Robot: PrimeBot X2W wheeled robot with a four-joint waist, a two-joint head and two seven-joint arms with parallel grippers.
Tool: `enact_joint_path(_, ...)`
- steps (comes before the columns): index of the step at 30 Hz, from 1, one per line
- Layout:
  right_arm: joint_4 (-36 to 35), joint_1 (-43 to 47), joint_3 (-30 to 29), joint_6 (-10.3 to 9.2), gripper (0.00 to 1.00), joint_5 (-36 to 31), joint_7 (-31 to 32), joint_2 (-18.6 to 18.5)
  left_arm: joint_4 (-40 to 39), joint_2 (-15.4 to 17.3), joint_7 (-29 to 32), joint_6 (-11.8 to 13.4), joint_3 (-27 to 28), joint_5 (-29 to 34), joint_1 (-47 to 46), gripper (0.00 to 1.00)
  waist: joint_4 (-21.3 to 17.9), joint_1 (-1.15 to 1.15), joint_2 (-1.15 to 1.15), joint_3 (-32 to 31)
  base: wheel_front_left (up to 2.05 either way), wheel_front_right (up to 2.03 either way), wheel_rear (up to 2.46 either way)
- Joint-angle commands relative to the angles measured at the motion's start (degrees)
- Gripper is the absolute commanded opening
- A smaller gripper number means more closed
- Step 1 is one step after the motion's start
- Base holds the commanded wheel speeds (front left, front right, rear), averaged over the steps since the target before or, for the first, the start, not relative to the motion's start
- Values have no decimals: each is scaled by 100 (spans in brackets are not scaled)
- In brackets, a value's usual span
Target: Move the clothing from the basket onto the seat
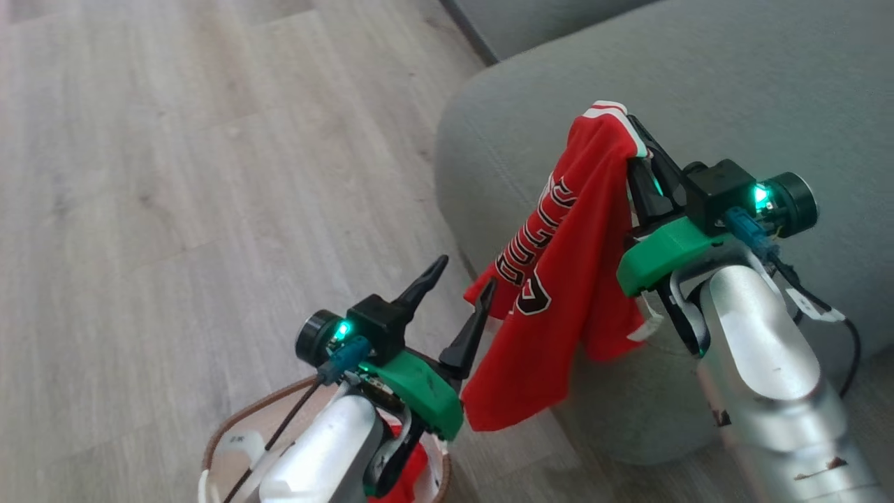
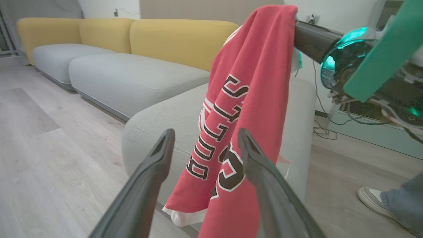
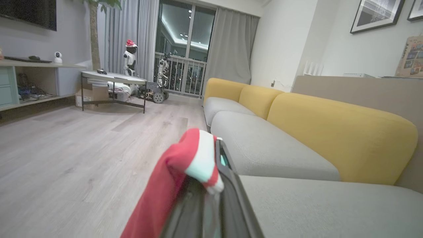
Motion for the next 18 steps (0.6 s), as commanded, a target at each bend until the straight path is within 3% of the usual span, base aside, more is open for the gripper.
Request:
enact_joint_path(1, -115, -365, 152, 41, 0, 25, -54, 6, -134, 47, -72, 18, 163, 73, -189, 100, -137, 0, 0, 46, 0, 0, 0)
enact_joint_path(8, 228, -603, 295, 41, 0, 155, -54, -167, -107, 47, -72, 22, 104, 61, -198, 100, -140, 0, 0, 78, 0, 0, 0)
enact_joint_path(18, 746, -1661, 519, 41, 0, 685, 330, -664, -373, 47, -72, 36, 206, 166, -138, 100, 292, 0, 0, 252, 0, 0, 0)
